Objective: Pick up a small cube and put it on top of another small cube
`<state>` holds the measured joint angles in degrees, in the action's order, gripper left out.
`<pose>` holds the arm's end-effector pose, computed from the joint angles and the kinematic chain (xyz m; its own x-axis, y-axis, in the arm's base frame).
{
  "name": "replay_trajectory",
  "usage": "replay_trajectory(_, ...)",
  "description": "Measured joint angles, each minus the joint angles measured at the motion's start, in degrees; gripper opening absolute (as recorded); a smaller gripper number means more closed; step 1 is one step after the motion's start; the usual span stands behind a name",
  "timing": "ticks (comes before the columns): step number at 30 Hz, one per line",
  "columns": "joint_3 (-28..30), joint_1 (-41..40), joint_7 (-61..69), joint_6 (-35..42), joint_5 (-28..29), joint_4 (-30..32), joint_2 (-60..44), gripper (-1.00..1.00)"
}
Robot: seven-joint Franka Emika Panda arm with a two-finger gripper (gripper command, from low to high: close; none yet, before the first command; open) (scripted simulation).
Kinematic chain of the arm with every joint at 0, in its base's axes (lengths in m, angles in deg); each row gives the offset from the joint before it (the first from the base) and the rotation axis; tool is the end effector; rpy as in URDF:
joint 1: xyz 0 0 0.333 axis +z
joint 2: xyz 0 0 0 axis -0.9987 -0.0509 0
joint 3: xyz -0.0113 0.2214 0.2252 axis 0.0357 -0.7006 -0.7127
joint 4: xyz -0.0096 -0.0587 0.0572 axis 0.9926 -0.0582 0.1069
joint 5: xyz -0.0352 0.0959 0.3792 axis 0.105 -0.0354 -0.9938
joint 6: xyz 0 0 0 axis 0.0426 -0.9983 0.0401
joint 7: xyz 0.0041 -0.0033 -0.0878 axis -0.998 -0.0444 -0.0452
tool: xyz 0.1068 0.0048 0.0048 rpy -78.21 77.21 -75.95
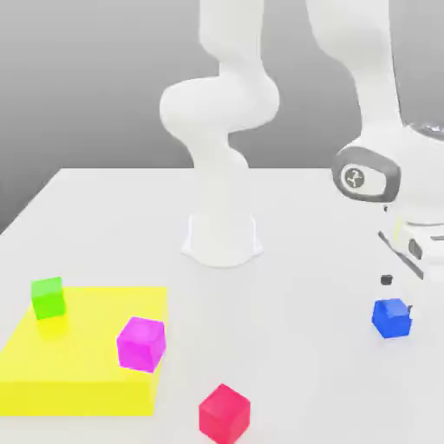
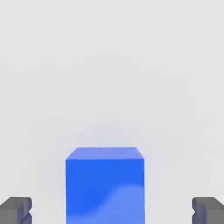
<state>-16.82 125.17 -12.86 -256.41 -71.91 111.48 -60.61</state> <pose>0.2638 0.3022 0.1438 0.5723 0.8201 0.0010 0.8201 -0.5723 -0.0013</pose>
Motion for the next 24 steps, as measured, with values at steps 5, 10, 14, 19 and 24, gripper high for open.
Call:
replay_trajectory(5, 2.5, 2.2, -1.1, -2.5, 1.4, -0.7, -3.2, -1.0)
replay_trajectory(10, 1.3, 1.2, -0.5, -1.2, 0.7, -0.3, -1.6, -1.0)
replay_trajectory(14, -2.9, -1.7, 3.7, 4.8, -4.9, 1.4, 6.2, -1.0)
replay_trajectory(19, 1.9, -10.8, 3.0, 12.3, -7.9, 0.9, 13.6, -1.0)
replay_trajectory(24, 7.5, -24.7, -1.6, 19.5, -8.1, -1.0, 19.2, -1.0)
